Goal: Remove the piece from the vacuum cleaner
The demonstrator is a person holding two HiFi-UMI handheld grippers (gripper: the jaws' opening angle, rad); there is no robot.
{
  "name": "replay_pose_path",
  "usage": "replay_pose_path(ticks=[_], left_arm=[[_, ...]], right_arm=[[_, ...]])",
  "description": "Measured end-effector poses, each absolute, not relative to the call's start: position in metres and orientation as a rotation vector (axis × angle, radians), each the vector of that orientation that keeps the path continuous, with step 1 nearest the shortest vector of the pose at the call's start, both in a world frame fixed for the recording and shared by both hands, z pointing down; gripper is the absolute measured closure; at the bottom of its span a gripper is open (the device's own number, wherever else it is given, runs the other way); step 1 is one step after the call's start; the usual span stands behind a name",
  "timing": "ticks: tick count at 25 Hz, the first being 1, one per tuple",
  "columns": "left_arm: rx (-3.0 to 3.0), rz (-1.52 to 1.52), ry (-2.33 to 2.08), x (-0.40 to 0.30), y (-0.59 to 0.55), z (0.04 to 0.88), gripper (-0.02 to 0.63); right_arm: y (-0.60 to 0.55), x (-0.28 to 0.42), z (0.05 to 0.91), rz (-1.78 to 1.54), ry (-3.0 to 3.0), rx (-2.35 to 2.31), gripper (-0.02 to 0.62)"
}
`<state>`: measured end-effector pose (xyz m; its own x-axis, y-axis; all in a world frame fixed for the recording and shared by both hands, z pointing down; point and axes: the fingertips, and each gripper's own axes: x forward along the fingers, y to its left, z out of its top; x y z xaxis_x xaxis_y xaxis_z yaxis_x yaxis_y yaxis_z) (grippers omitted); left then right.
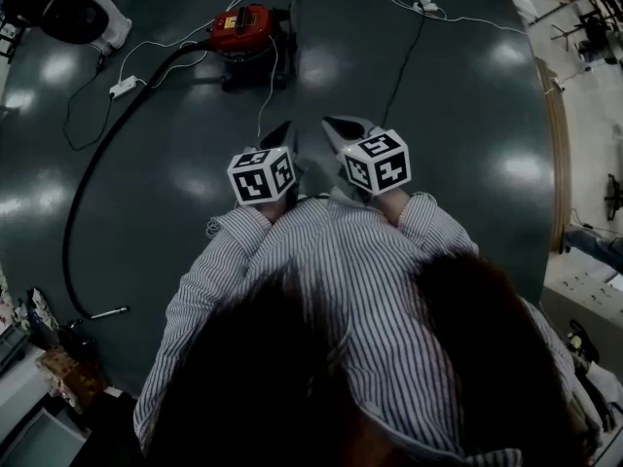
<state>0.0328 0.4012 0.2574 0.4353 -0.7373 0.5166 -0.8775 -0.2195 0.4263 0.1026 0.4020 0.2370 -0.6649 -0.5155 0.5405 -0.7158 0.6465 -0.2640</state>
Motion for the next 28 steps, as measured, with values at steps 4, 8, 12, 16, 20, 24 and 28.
replay_pose_path(ticks=[4, 8, 12, 16, 20, 24, 28], left_arm=[[1.997, 0.269, -1.347, 0.037, 0.397, 0.260, 0.603], [1.993, 0.276, -1.349, 0.044, 0.389, 0.261, 0.603], [1.968, 0.270, -1.372, 0.047, 0.376, 0.263, 0.603], [1.909, 0.237, -1.400, 0.054, 0.371, 0.272, 0.603], [1.845, 0.212, -1.391, 0.060, 0.367, 0.284, 0.603], [1.799, 0.220, -1.370, 0.058, 0.352, 0.299, 0.603], [1.764, 0.223, -1.361, 0.042, 0.314, 0.316, 0.603]], right_arm=[[0.397, 0.107, 0.237, 0.649, -2.443, 0.971, 0.594], [0.390, 0.114, 0.239, 0.652, -2.439, 0.963, 0.594], [0.376, 0.123, 0.239, 0.668, -2.455, 0.978, 0.594], [0.367, 0.135, 0.242, 0.713, -2.474, 0.951, 0.594], [0.365, 0.144, 0.258, 0.778, -2.444, 0.900, 0.594], [0.351, 0.139, 0.270, 0.827, -2.419, 0.850, 0.594], [0.312, 0.122, 0.281, 0.851, -2.414, 0.835, 0.594]])
